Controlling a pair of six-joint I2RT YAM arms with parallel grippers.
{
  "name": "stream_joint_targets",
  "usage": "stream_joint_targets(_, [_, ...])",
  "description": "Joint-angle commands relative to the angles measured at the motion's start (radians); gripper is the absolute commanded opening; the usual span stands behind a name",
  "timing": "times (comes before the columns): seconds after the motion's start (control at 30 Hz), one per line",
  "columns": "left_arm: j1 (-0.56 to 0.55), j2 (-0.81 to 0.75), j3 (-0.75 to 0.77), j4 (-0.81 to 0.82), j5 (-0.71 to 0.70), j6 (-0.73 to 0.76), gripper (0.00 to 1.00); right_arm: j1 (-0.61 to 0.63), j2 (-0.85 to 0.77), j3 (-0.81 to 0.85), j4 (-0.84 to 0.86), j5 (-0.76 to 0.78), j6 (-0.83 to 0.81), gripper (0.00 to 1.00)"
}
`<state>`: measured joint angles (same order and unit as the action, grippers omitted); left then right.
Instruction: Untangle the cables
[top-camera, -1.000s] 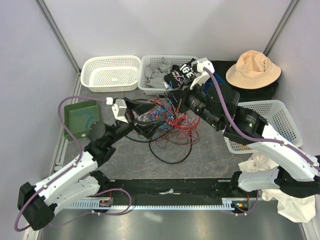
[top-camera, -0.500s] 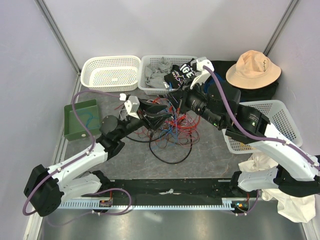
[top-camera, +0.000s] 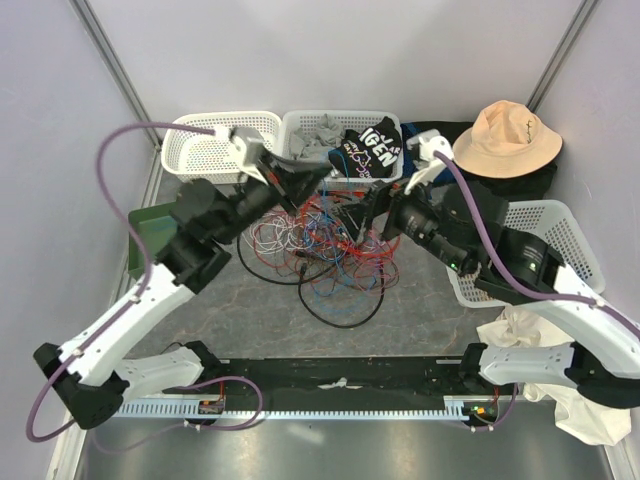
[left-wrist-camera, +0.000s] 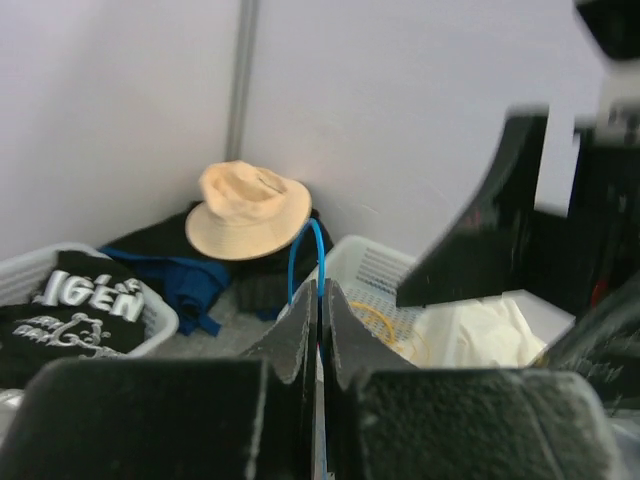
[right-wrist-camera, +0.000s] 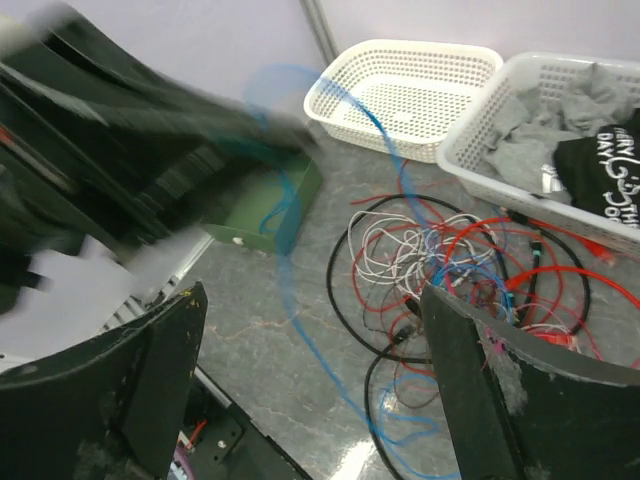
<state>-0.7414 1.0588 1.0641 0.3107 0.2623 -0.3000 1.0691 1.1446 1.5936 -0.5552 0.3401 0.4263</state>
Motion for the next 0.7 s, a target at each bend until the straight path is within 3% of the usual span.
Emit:
stream_joint_targets(0.0, [-0.001,0.000,0.310,-0.427,-0.236,0.050,0.02,-0.003,-0.117,-0.099,0.029,0.083,-0.020,0.98])
stream_joint_targets(0.33, [-0.001,0.144,0.995,-0.854,-0.586,0.114,0.02,-0.003,-0.328,-0.380,0.167,0.120,-0.017,0.98])
stream_joint_targets(0.5, [-0.001,0.161,1.157,-0.860,-0.816,0.197,0.02,-0.003,-0.390,-0.515,0.231,0.111,0.002,0.98])
stream_joint_targets(0.67, [-0.001,0.187,1.254,-0.861,-0.958,0.297,0.02,-0.003,-0.396,-0.612,0.294,0.074,0.026,0.98])
